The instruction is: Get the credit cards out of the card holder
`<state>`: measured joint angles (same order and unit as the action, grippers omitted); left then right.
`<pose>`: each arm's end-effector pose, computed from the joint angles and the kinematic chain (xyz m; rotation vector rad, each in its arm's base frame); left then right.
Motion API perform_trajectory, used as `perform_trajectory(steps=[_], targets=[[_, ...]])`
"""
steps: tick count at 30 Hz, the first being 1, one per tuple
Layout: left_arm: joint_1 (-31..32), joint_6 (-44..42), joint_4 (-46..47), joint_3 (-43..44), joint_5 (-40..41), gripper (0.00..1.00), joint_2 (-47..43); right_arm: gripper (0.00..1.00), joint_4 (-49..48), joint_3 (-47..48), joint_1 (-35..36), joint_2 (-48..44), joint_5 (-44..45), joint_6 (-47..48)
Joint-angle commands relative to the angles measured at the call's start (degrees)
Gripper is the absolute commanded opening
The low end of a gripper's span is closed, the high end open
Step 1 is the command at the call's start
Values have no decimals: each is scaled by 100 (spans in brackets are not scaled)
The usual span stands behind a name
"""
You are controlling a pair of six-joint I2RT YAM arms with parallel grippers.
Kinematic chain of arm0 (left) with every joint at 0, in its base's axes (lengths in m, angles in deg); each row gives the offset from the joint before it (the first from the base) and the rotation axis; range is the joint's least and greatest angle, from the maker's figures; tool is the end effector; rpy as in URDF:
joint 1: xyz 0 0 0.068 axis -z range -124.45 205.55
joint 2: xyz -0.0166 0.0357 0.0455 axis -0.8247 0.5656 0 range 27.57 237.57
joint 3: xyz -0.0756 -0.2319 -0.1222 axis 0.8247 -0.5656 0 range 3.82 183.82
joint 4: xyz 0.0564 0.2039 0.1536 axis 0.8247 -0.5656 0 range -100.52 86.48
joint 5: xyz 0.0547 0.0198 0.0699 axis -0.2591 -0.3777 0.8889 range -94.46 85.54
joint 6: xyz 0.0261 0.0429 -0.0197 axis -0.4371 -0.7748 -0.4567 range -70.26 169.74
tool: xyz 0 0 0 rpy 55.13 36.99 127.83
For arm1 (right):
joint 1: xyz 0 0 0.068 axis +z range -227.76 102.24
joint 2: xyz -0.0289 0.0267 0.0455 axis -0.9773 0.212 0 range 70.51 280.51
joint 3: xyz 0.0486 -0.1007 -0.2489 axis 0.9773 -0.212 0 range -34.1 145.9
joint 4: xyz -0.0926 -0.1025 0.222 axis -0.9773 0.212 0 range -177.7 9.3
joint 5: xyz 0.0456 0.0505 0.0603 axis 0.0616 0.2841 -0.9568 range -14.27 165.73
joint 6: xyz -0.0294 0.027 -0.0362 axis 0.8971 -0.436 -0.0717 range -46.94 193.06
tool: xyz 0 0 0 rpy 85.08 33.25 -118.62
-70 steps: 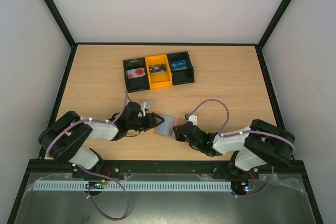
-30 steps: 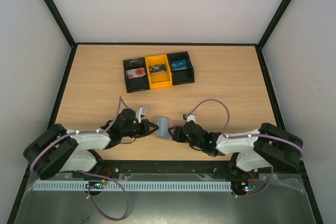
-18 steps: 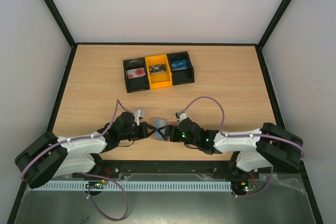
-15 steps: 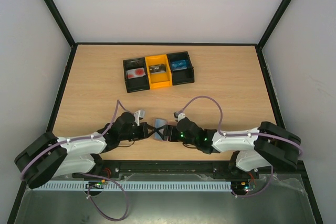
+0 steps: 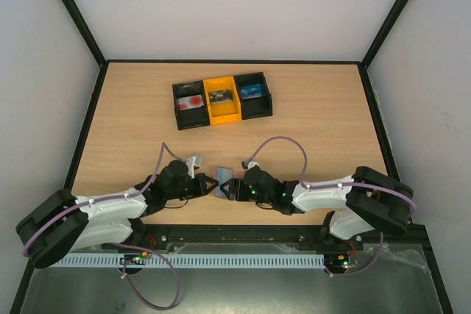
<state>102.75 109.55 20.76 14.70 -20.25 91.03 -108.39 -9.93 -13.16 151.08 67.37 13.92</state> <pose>0.1247 -0.1490 0.1402 -0.0652 2.3752 -1.3322 0.1030 0.2289 0.1393 -0.2160 2.5320 1.2355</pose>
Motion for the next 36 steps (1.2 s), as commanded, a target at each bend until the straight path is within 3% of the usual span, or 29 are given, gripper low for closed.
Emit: perform_trajectory(steps=[1,13,23,30,36], targets=[[42,23,-44,-41,96,3,-97,75,92,170,54,203,-51,111],[50,58,-52,-23,118,3,-144,72,236,190,57,318,1,193],[49,26,-213,-49,171,3,-307,58,593,190,54,178,369,257],[51,-13,-291,-51,193,3,-361,54,803,166,56,-21,557,249],[46,-18,-291,-67,201,3,-358,43,1026,161,55,-193,741,284]])
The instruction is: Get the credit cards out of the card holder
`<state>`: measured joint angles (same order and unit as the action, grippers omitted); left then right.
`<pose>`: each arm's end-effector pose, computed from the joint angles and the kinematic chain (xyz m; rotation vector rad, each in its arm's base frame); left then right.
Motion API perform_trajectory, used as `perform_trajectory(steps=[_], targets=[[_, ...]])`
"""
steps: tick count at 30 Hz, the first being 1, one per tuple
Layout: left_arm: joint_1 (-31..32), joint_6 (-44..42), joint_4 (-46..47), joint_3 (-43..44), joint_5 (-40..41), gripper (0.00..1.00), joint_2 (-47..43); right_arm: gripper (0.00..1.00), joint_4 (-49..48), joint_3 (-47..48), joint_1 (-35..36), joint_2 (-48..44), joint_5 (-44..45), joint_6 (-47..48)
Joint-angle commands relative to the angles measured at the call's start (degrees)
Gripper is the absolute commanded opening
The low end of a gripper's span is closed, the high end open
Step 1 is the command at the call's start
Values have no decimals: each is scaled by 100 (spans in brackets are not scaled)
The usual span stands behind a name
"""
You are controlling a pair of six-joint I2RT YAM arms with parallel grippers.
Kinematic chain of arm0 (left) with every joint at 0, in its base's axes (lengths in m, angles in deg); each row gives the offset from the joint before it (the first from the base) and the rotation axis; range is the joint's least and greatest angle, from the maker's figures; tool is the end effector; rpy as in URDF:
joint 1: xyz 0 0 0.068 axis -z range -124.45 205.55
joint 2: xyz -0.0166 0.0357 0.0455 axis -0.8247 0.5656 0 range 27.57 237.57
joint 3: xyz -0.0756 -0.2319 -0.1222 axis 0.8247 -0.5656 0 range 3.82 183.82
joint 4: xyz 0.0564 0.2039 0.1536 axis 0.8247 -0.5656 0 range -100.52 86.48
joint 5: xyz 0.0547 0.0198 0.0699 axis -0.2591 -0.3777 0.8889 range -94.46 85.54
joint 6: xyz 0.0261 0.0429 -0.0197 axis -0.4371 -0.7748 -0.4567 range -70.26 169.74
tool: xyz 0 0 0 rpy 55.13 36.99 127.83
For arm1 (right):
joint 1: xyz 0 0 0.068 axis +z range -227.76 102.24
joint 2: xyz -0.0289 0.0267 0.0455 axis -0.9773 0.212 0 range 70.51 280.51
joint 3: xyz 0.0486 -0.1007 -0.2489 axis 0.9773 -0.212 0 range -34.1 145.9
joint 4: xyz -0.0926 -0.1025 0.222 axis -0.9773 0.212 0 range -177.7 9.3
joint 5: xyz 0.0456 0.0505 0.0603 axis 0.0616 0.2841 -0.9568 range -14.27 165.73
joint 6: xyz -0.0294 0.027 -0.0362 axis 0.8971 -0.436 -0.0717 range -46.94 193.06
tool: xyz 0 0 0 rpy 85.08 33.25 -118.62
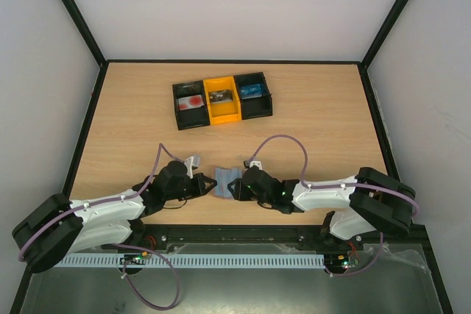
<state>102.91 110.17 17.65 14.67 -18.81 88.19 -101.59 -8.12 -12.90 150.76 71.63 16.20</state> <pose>0.1221 -0.1457 0.1433 -0.0938 2.3748 -1.3126 0.1041 0.2278 0.1389 -0.2216 2.5601 1.0820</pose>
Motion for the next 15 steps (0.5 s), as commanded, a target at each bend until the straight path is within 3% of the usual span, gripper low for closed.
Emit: perform_trajectory(steps=[1,9,15], targets=[[35,-82,19,-58,55,3,-81,42,378,-22,27,-173,341,60],[30,-78,1,-63,56,3,-81,33,718,-7,32,-342,651,87],[33,-78,2,-51,59,3,-53,43,1517,267,32,-776,913,60]])
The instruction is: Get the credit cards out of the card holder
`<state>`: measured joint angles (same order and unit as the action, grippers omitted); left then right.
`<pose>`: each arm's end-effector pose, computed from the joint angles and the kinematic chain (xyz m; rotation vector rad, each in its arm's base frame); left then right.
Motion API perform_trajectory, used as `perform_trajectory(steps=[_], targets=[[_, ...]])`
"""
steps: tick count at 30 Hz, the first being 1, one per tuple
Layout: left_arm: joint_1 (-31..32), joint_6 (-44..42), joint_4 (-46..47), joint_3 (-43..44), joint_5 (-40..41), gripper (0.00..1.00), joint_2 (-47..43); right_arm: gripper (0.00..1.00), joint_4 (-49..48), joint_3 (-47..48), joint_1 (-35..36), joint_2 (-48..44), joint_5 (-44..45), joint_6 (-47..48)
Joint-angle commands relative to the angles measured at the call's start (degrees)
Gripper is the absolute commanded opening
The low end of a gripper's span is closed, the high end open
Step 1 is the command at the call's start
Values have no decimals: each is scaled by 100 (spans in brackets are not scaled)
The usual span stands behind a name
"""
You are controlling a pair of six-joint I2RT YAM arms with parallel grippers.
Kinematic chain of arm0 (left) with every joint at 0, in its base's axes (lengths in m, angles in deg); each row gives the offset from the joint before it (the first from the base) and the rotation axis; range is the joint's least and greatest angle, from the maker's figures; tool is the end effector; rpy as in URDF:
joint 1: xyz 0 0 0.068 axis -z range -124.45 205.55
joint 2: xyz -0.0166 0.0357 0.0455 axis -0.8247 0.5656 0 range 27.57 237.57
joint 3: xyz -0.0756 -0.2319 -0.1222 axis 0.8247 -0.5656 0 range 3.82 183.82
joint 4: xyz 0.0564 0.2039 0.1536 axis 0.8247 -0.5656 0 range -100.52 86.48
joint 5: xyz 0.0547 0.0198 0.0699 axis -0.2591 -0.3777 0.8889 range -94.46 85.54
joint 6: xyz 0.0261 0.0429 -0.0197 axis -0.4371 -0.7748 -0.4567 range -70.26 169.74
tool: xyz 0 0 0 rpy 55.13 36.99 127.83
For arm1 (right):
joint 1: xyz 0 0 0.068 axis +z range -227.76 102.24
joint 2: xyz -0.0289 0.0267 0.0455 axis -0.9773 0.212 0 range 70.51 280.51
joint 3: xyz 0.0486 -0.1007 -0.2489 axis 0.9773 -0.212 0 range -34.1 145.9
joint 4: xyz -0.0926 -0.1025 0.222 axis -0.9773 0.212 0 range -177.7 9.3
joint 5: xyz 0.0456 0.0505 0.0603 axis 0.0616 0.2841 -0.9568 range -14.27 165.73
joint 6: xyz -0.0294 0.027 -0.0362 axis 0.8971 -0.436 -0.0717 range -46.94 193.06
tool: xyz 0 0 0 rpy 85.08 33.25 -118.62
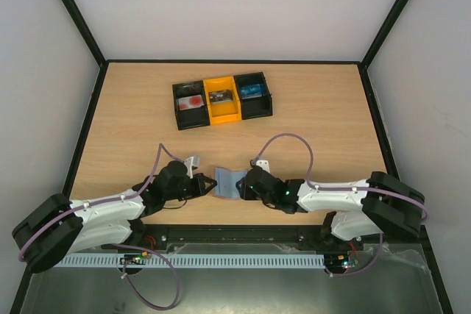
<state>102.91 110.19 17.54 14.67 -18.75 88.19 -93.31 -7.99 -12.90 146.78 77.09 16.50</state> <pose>0.1221 -0.1456 0.1431 -0.0954 2.3764 -1.3105 0.1021 0.2154 0.1434 -0.1739 2.5745 0.9273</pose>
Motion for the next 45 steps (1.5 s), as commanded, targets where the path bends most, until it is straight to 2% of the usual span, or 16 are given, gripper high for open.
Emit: perform_trajectory(steps=[1,4,10,15,19,31,40,45], targets=[[37,-85,14,-51,57,3,-53,46,751,281,30,-522,365,26],[32,-84,15,-59,66,3,-53,51,848,353,29,-878,318,28],[36,-71,25,-51,73,3,-50,52,359,374,35,-1033,-185,-23],[40,-48,13,-70,75,3,-53,52,-39,366,36,-658,-452,-32],[39,-47,4,-72,75,3,-63,59,-319,357,56,-291,-634,-22],[42,-26,6,-101,92,3,-85,68,-774,380,116,492,-881,11],[48,-26,-5,-107,84,3,-105,67,-913,380,122,862,-913,38],[46,-40,-22,-106,92,3,-121,60,-863,360,117,926,-797,69]])
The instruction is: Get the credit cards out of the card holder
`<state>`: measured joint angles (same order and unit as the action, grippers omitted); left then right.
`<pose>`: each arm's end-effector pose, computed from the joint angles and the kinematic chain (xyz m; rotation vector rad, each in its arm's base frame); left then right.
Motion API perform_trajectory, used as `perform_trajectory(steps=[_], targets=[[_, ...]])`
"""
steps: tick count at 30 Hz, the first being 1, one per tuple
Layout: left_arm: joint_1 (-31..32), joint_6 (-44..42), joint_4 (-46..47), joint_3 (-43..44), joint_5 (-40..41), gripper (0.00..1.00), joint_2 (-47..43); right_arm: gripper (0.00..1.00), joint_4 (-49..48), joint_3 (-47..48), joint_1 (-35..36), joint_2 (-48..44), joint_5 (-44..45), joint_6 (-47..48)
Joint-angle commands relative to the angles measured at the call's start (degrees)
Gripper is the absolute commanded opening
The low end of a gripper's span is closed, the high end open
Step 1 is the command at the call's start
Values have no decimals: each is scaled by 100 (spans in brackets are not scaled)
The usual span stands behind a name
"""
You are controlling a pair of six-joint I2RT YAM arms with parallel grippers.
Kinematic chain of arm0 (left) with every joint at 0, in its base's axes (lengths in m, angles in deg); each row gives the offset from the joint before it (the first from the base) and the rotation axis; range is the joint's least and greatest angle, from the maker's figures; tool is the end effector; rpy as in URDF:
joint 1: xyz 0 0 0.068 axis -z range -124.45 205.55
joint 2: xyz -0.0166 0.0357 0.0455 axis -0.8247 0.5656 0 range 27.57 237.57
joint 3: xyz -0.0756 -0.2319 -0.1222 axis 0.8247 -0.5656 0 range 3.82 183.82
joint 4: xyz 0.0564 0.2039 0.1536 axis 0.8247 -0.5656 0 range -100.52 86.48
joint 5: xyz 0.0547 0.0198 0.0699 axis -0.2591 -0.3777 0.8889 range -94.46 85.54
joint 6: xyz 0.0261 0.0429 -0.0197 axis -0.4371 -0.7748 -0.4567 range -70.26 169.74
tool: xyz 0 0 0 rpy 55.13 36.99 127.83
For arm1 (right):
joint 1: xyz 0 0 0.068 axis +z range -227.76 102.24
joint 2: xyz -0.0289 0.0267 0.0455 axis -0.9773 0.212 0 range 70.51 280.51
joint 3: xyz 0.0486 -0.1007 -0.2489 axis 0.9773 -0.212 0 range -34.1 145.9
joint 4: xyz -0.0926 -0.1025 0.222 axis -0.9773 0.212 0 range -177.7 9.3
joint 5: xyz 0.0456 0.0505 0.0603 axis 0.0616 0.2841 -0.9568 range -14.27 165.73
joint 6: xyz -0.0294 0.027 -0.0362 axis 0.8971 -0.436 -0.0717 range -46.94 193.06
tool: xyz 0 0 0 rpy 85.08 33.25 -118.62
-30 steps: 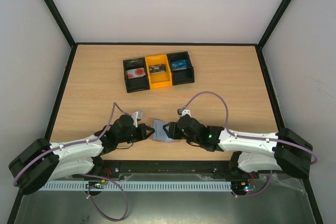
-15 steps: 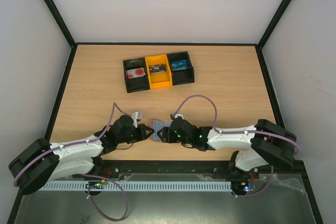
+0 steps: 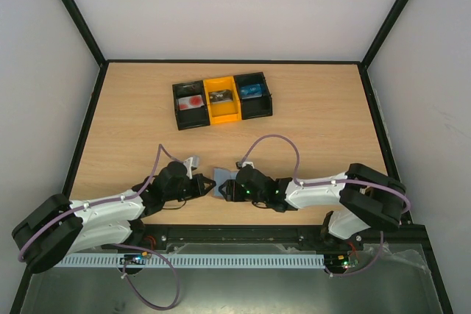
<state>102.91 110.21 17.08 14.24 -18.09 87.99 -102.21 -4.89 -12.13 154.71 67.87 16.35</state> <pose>0.1210 -0.1439 0.1406 -0.1067 2.3844 -1.2918 0.1054 0.2443 0.1390 -0.2851 2.5930 1.1396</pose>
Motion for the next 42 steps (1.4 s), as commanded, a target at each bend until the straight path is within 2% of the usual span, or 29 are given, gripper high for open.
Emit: perform_trajectory(steps=[1,7,15,23,26,30,34,37,42], targets=[[46,-44,29,-64,27,3,-102,57,65,44,46,132,179,94],[39,-42,-10,-57,33,3,-130,47,176,-89,38,143,375,115],[40,-37,-47,-63,54,3,-146,39,447,-300,45,-87,731,20],[38,-35,-71,-50,58,3,-186,37,1826,-101,36,-934,1745,-147],[45,-30,-61,-49,69,3,-189,40,1933,-42,38,-1482,1682,-24],[53,-9,-22,-58,75,3,-170,47,816,-368,37,-1980,898,190],[54,3,-36,-57,71,3,-174,49,99,-353,41,-1711,141,109],[58,22,-42,-71,93,3,-189,51,-41,-243,38,-1425,61,101],[60,23,-78,-60,86,3,-220,61,28,-72,43,-966,81,177]])
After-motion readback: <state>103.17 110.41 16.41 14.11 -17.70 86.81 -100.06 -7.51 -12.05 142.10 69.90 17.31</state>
